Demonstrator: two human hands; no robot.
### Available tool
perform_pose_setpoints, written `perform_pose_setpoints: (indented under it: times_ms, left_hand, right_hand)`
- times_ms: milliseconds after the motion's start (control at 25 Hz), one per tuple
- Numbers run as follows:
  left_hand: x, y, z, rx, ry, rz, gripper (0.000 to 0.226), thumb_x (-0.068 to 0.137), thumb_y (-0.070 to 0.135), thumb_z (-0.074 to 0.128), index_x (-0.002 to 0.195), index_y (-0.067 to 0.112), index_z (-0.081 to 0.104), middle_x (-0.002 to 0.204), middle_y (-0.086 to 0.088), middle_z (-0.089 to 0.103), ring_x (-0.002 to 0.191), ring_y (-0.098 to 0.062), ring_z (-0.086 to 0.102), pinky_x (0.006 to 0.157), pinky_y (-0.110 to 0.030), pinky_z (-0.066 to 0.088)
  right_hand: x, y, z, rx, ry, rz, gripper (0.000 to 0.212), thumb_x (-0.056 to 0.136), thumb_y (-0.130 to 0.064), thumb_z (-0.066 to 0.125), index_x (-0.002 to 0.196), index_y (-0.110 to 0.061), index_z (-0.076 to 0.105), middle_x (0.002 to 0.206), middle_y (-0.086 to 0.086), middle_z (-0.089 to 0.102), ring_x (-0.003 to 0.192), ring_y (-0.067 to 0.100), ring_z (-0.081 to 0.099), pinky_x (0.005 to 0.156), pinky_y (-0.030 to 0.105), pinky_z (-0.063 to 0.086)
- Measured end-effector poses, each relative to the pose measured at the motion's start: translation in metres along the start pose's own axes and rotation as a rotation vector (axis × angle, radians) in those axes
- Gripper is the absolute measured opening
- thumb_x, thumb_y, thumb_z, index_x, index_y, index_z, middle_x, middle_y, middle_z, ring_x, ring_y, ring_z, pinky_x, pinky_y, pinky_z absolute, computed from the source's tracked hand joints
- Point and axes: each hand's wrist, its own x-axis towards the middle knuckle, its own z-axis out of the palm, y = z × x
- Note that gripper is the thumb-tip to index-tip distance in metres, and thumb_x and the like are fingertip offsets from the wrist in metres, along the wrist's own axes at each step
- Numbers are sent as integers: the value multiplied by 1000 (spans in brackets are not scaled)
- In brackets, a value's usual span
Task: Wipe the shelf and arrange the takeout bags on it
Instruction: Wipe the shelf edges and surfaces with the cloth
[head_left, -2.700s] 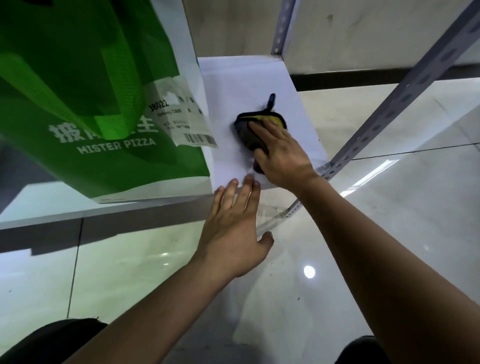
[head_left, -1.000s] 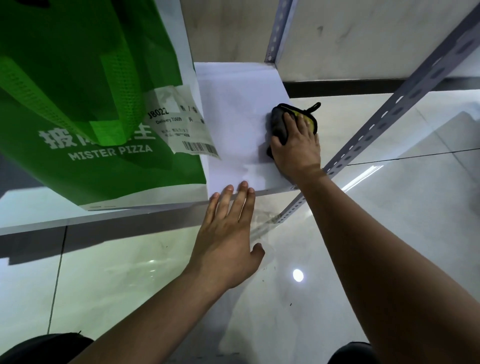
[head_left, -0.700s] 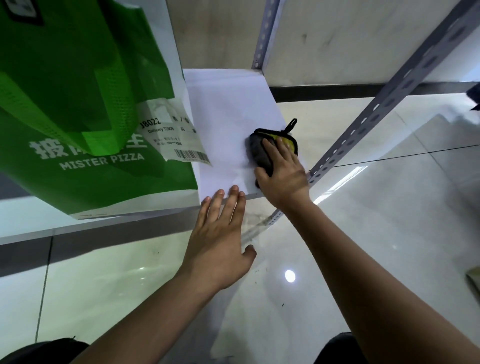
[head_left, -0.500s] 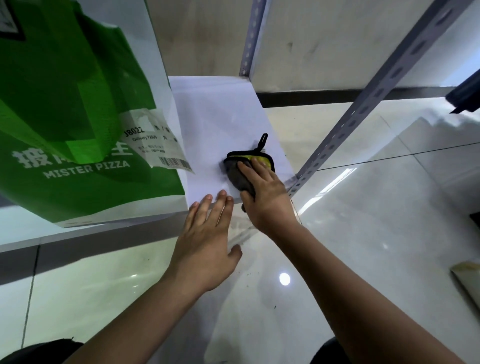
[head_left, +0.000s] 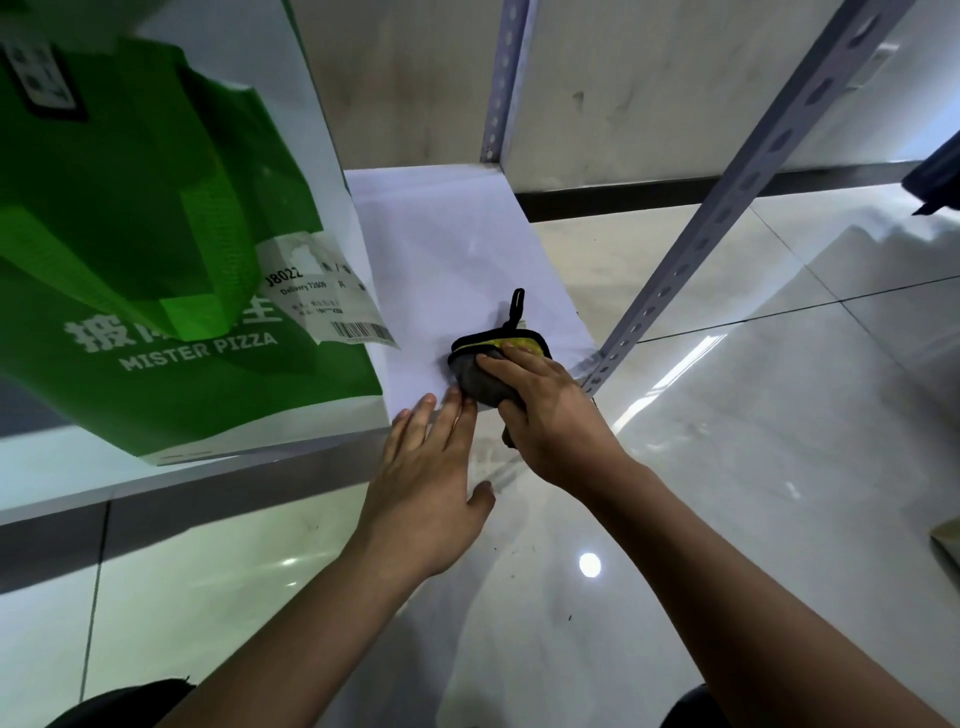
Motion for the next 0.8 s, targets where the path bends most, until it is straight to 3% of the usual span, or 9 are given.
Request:
perform_pose_setpoints:
  times_ms: [200, 240, 320, 400, 480, 560, 640, 720, 800]
  left_hand:
    - [0, 0, 0, 5, -2, -3, 82, 99, 46, 43, 158, 26, -9, 167, 6, -13, 153, -17, -14, 125, -38, -6]
    - [1, 0, 0, 4, -4, -2, 81, 99, 46, 43, 158, 25, -9, 167, 6, -12, 153, -18, -13, 125, -38, -5]
    - [4, 1, -2, -10, -9, -2, 80, 99, 46, 43, 159, 25, -7, 167, 6, -10, 154, -18, -10, 125, -38, -5]
    - [4, 7, -6, -64, -18, -16, 78, 99, 44, 44, 159, 27, -3, 168, 6, -4, 154, -18, -4, 125, -38, 0]
    - [-1, 20, -14, -226, -25, -46, 70, 100, 39, 46, 158, 31, 8, 166, 8, 13, 153, -16, 8, 124, -37, 13]
    - [-7, 40, -31, -585, -38, -104, 57, 99, 31, 50, 152, 36, 30, 155, 11, 39, 145, -11, 32, 118, -36, 31]
    - [-15, 64, -55, -983, 1, -202, 44, 95, 18, 49, 137, 30, 52, 129, 5, 65, 122, -9, 57, 105, -35, 47]
    - [-28, 90, -90, -1210, 42, -321, 34, 92, 9, 47, 123, 17, 62, 106, -7, 72, 101, -16, 68, 86, -30, 56]
    - [-44, 117, -126, -1305, 61, -431, 32, 86, 22, 55, 116, 15, 64, 102, -10, 73, 97, -21, 70, 79, -36, 57]
  right_hand:
    - [-2, -2, -8, 27, -47, -20, 48, 96, -18, 46, 144, -21, 55, 150, 2, 51, 133, 22, 48, 106, 31, 42]
    - [-2, -1, -11, 80, -55, -5, 48, 97, -14, 47, 143, -22, 56, 144, -1, 55, 124, 16, 55, 98, 24, 44]
    - [-2, -1, -22, 251, -79, 97, 48, 97, -9, 44, 141, -25, 57, 111, -9, 63, 82, -3, 62, 70, 8, 42]
    - [-5, -2, -30, 363, -76, 180, 49, 98, -9, 42, 140, -30, 57, 89, -12, 56, 60, -5, 55, 57, 6, 38]
    - [-15, -11, -38, 397, -59, 194, 50, 98, -11, 42, 140, -33, 57, 95, -10, 56, 66, -8, 53, 61, 4, 37]
    - [-27, -25, -49, 429, -28, 193, 51, 96, -12, 42, 140, -33, 58, 110, -8, 62, 83, -6, 56, 72, 1, 37]
    - [-43, -41, -65, 509, 25, 191, 53, 91, -16, 42, 139, -32, 57, 128, -9, 63, 104, 3, 59, 89, 14, 45]
    - [-63, -62, -89, 570, 60, 186, 55, 89, -18, 43, 140, -33, 53, 132, -10, 61, 115, 8, 59, 95, 31, 52]
    - [-86, -83, -118, 605, 56, 183, 52, 93, -21, 48, 142, -37, 46, 133, -12, 59, 118, 8, 58, 95, 39, 54]
